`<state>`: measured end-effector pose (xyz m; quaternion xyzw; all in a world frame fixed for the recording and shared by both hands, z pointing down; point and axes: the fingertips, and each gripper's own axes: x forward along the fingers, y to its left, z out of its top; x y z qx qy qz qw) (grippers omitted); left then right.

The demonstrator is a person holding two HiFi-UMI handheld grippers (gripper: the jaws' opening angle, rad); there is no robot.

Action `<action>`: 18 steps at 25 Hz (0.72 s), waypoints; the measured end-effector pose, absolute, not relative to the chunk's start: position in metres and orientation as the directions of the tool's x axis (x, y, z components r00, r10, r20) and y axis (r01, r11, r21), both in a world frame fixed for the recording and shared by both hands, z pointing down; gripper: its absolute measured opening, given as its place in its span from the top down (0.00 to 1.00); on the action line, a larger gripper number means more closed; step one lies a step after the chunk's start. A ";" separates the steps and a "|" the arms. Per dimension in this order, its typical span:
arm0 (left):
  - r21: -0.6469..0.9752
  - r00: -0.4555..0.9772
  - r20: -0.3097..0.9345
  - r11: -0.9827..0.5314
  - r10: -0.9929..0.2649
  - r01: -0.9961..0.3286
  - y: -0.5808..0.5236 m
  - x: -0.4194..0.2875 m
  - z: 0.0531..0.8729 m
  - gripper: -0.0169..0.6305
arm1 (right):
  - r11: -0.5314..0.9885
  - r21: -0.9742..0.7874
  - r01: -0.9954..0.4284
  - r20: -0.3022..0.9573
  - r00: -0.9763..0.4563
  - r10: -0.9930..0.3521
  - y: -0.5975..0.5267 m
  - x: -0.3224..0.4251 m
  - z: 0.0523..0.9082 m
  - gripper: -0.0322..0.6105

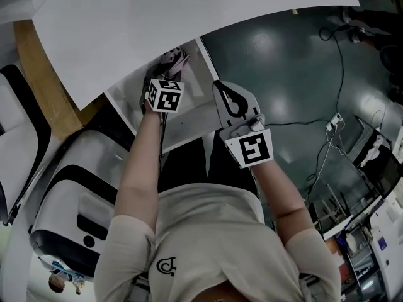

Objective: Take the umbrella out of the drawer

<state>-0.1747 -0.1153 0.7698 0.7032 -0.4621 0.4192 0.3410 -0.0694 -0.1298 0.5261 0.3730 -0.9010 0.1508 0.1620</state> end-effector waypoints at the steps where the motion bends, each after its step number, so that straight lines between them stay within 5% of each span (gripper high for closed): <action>1: 0.101 0.227 0.904 -0.335 -0.361 -0.937 -0.114 -0.174 0.770 0.60 | 0.675 -0.149 -0.723 0.408 -0.667 -0.624 -0.130 -0.069 0.526 0.94; 9: 0.180 0.272 0.908 -0.292 -0.317 -0.939 -0.104 -0.171 0.761 0.63 | 0.674 -0.155 -0.723 0.412 -0.667 -0.621 -0.126 -0.072 0.518 0.94; 18: 0.190 0.329 0.854 -0.347 -0.402 -0.918 -0.098 -0.159 0.690 0.63 | 0.693 -0.122 -0.710 0.416 -0.671 -0.614 -0.114 -0.069 0.504 0.94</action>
